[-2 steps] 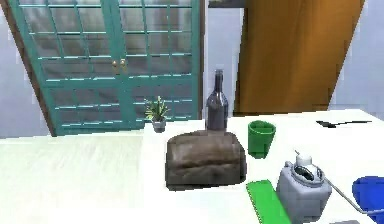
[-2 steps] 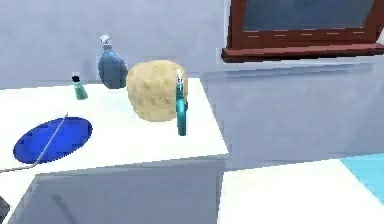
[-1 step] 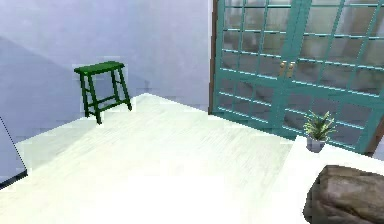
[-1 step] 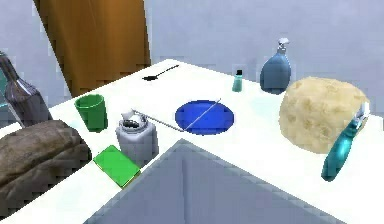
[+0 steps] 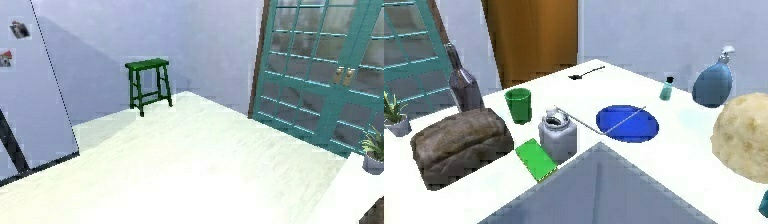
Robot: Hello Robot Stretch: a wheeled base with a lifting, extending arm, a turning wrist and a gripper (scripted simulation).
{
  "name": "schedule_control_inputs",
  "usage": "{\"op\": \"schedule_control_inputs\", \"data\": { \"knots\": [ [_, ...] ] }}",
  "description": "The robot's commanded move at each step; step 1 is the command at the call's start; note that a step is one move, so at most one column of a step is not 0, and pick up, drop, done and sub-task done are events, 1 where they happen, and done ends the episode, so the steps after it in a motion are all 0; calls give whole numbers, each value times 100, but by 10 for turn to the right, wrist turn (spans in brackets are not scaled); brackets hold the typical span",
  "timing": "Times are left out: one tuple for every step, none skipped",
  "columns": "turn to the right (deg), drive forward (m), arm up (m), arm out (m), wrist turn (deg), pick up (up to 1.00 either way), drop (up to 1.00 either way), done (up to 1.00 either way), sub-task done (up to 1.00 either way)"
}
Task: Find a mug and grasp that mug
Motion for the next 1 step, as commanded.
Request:
{"op": "schedule_control_inputs", "data": {
  "knots": [
    [0,0,50,0,0,0,0,0,0]
  ]
}}
